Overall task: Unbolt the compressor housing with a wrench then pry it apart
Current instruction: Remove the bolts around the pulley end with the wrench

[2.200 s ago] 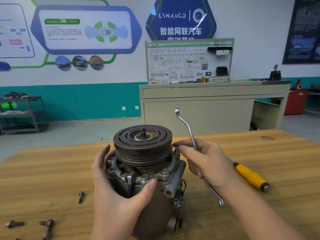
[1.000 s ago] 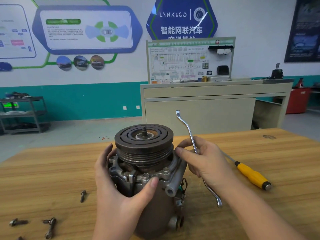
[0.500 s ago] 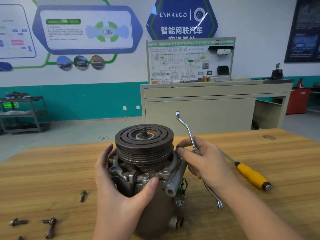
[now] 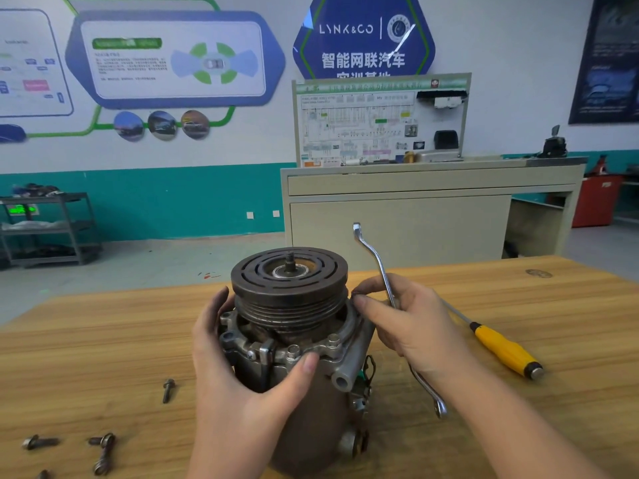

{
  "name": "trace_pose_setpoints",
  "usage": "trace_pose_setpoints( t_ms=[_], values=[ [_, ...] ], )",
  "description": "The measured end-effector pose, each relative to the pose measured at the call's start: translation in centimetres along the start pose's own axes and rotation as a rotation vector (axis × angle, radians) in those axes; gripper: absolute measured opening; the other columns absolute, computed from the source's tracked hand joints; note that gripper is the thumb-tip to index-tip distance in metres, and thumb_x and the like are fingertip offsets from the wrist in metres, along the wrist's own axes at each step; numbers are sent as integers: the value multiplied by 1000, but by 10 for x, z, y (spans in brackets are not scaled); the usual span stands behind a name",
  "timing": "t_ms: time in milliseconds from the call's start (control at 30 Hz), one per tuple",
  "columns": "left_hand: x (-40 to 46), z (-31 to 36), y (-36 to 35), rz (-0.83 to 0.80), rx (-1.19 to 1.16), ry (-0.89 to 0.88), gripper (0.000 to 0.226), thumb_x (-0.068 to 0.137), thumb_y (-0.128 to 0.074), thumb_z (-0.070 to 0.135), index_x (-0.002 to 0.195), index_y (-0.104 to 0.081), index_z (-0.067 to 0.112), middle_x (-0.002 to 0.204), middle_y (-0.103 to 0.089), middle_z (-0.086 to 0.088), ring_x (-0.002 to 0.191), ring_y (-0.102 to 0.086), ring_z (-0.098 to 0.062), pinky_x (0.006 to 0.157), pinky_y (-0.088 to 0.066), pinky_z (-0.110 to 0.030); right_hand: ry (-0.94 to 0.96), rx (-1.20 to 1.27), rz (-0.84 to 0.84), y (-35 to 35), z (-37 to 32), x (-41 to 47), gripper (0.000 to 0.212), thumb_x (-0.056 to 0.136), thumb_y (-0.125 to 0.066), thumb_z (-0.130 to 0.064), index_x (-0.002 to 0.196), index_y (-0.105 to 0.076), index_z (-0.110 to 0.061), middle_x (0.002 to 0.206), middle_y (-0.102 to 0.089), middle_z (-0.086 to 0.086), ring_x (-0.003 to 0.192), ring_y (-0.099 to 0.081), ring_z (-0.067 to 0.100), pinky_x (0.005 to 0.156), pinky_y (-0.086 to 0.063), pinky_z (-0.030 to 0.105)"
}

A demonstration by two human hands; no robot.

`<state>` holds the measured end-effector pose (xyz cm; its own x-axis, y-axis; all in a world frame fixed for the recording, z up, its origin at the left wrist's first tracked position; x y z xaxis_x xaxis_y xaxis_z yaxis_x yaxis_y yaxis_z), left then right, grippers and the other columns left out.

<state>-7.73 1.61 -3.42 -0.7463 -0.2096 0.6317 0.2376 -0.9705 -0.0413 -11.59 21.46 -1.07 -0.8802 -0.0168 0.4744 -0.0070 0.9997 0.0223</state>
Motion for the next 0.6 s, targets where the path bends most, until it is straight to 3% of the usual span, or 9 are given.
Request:
trace_pose_setpoints(
  t_ms=[100,200,300,367,467,533,600],
  values=[
    [0,0,0,0,5,1,100,40,-78,52,130,-35,48,137,-47,12,126,-47,-4,108,-36,-36,1,37,0,1,0,0,15,77,-60,-22,85,-73,-21,36,-37,-9,30,-27,7,37,-20,18],
    [0,0,0,4,10,-4,101,40,-78,52,131,-35,46,137,-47,12,126,-47,-4,107,-36,-34,3,-28,15,0,-3,0,6,75,-66,-28,80,-70,-28,38,-40,-9,32,-31,4,37,-23,16],
    [0,1,1,6,18,-10,99,40,-77,53,130,-35,48,136,-46,14,125,-46,-1,105,-36,-28,-5,38,19,2,0,0,16,83,-57,-16,83,-72,-19,35,-36,-8,31,-28,7,38,-20,20],
    [0,1,1,4,24,-10,98,40,-77,54,129,-35,49,136,-46,14,125,-46,0,104,-36,-27,-5,38,28,2,-2,-2,17,82,-57,-23,89,-72,-20,37,-35,-7,33,-27,8,41,-18,23],
    [0,1,1,6,25,-13,99,41,-77,53,130,-35,47,137,-46,13,126,-46,-1,105,-36,-29,10,-35,20,-1,-5,-2,2,82,-68,-23,83,-68,-20,40,-42,-9,34,-34,3,39,-25,15],
    [0,1,1,2,30,-7,99,41,-77,54,130,-34,49,137,-46,14,126,-46,-2,105,-36,-29,-1,8,24,0,-2,-1,17,90,-58,-8,83,-70,-18,38,-39,-10,31,-31,3,37,-23,16],
    [0,1,0,-6,34,-6,98,41,-77,55,130,-34,50,136,-46,15,125,-45,-1,104,-36,-29,6,26,23,0,-4,-2,18,92,-55,-12,89,-71,-19,37,-36,-10,32,-28,5,37,-21,19]
  ],
)
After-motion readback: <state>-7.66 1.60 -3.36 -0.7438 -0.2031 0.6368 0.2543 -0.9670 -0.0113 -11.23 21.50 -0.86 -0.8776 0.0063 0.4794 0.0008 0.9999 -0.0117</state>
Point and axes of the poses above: each hand's wrist, its own x-axis towards the middle knuckle, its own y-axis out of the back of the hand, z = x × y, the point moved 4 cm from there along x, towards the middle knuckle
